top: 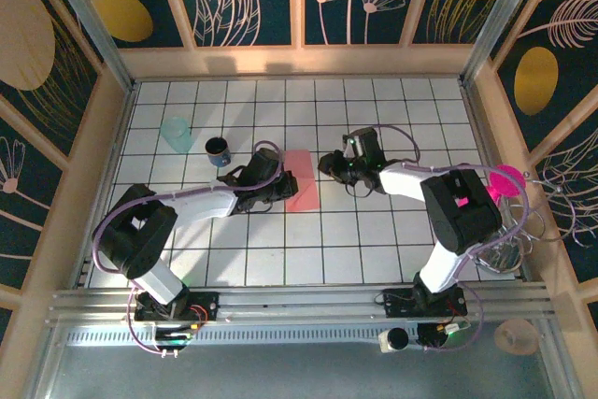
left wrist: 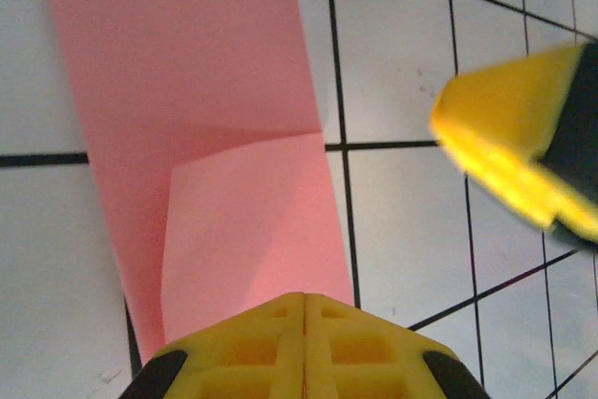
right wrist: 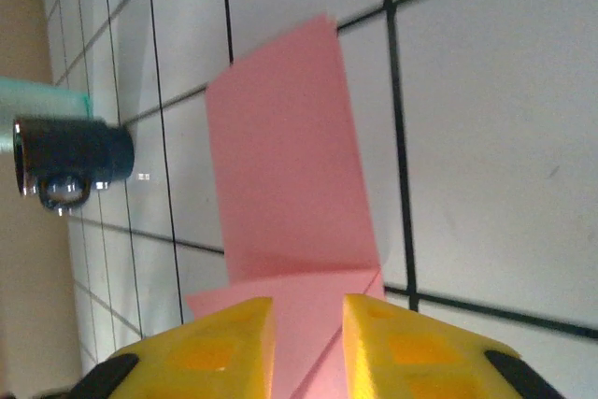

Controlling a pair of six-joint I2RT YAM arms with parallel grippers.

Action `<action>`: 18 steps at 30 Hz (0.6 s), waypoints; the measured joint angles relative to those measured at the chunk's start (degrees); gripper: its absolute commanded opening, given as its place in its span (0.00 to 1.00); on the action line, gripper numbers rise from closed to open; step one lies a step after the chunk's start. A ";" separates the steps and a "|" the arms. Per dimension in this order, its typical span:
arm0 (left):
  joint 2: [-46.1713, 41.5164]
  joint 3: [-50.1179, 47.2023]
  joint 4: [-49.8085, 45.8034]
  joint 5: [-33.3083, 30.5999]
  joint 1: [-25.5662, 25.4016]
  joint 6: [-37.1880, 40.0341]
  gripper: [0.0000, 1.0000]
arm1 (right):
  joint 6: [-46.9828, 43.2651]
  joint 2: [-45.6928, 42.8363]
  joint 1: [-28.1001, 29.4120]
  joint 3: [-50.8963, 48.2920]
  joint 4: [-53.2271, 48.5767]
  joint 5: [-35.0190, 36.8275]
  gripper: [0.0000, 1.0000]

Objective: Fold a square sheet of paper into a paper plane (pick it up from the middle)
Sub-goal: Fold the triangle a second time at the center of the table.

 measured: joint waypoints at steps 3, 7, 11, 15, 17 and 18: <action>1.03 0.24 0.20 -0.48 0.44 0.35 0.09 | 2.60 0.00 1.84 -1.70 1.16 -0.52 0.36; 3.02 0.17 1.14 -0.46 1.40 0.33 0.09 | 5.77 0.02 3.67 -2.08 2.29 -0.76 0.37; 4.55 -0.79 3.34 -0.22 2.45 -0.35 0.09 | 8.15 0.35 4.85 -2.08 3.65 -0.79 0.37; 6.05 -2.58 4.94 0.28 3.39 -1.73 0.09 | 9.81 0.92 5.51 -2.08 3.91 -0.74 0.37; 6.67 -3.17 5.18 0.42 3.61 -2.38 0.09 | 10.40 1.31 5.62 -2.08 3.85 -0.68 0.37; 6.95 -3.54 5.53 0.55 3.76 -2.80 0.09 | 10.64 1.55 5.64 -2.08 3.85 -0.57 0.37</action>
